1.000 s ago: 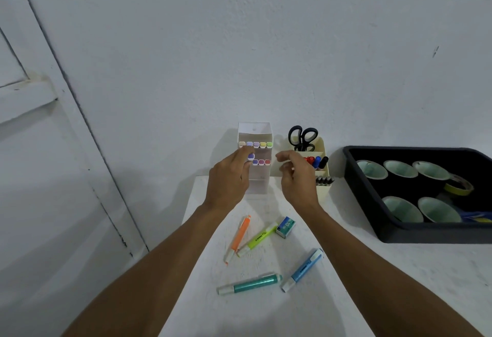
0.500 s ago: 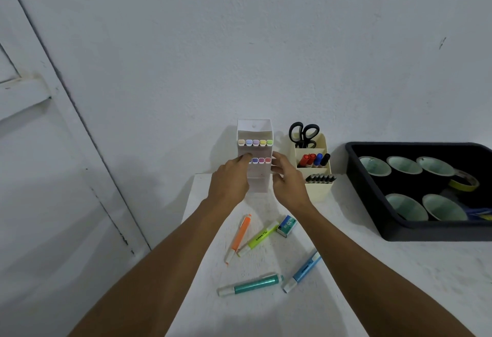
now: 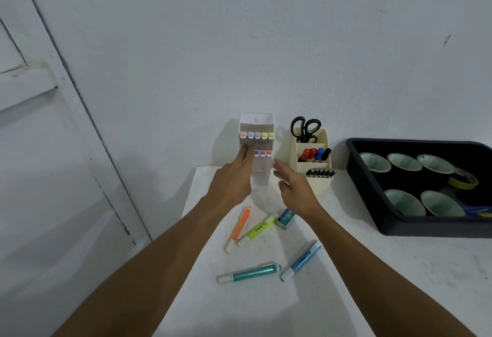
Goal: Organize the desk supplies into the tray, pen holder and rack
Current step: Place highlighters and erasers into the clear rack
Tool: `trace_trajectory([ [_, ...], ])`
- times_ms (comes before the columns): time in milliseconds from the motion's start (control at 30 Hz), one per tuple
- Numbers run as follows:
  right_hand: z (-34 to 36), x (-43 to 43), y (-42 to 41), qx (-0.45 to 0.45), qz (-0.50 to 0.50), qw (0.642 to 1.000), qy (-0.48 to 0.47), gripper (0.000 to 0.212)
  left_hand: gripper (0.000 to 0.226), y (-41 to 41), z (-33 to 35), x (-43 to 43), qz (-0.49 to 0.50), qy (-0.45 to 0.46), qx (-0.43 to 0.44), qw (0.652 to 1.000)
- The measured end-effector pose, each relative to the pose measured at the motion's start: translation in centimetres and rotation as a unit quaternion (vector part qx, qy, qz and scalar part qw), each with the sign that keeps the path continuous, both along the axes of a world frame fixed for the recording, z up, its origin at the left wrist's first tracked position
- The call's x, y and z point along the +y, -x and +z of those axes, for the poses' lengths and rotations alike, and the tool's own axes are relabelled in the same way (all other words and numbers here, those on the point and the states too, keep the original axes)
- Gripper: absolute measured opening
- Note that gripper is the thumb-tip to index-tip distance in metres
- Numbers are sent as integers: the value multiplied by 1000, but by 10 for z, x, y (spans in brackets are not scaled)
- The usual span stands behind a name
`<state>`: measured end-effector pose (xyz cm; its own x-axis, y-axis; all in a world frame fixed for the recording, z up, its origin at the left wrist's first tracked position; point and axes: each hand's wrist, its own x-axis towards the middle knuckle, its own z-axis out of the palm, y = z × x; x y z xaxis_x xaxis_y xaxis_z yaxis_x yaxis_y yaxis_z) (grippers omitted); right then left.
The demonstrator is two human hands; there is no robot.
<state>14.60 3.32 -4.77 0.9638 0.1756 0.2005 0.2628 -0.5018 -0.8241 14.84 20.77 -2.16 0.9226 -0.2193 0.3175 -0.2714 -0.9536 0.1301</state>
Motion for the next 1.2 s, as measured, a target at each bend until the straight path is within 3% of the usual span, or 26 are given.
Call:
trace_trajectory([
  [100,-10,-21,22,-16,0,1000,27,49,64,23,-21,3,-9,26,-30,999],
  [233,-33,-53,60,-6,-50,994,99,33,46,56,-57,5,-55,117,38,991],
  [367,-48,-67,102,-14,-24,984,173,29,76,85,-85,13,-130,120,126,976],
  [467,-66,-68,123,-39,0,976,216,27,83,107,-96,15,-186,45,126,973],
  [600,-71,-61,118,-13,-47,982,184,37,72,110,-103,9,-166,24,105,980],
  [733,-65,-51,108,9,-106,982,154,54,56,101,-102,-3,-129,97,92,983],
  [867,-69,-54,111,43,-152,977,141,49,36,105,-104,1,-134,165,80,974],
  [967,-71,-54,109,60,-162,971,164,52,35,107,-103,2,-133,179,94,970],
  [1200,-76,-50,106,1,-141,964,227,59,37,107,-99,-1,-101,171,94,976],
])
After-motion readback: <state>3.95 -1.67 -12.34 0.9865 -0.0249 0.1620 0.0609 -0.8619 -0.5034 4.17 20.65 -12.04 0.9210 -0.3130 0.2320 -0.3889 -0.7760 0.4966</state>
